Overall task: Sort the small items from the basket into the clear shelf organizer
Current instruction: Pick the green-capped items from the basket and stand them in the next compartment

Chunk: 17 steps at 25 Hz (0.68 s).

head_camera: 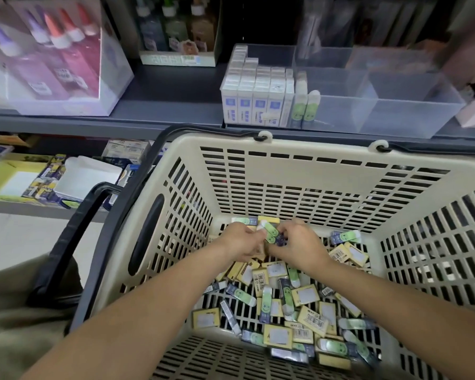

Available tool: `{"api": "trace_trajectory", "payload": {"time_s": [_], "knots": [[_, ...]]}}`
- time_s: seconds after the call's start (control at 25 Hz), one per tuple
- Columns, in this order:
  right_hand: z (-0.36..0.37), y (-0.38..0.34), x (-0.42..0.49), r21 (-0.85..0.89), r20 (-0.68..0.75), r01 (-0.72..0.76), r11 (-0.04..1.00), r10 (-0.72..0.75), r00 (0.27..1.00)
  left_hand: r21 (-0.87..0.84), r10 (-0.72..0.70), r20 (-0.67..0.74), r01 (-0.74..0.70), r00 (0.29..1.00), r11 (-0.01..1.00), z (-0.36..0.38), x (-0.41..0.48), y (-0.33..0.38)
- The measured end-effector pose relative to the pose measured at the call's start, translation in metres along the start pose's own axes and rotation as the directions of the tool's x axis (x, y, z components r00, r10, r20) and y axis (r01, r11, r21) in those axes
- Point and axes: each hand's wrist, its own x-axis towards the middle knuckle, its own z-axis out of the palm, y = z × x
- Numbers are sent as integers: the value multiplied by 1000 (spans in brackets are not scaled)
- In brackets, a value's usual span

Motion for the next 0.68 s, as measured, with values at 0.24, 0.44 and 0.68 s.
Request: {"api": "trace_trajectory", "payload": {"time_s": [0.24, 0.44, 0.68], "knots": [[-13, -11, -8, 221, -4, 137, 965, -140, 990, -602, 13, -3, -12, 1000, 799, 7, 3, 4], [-18, 30, -4, -368, -41, -167, 915, 163, 986, -628, -29, -33, 2, 999, 778, -2, 10, 0], [-17, 13, -3, 85, -92, -137, 987, 144, 985, -549, -109, 46, 116, 993, 828, -1, 8, -5]]}}
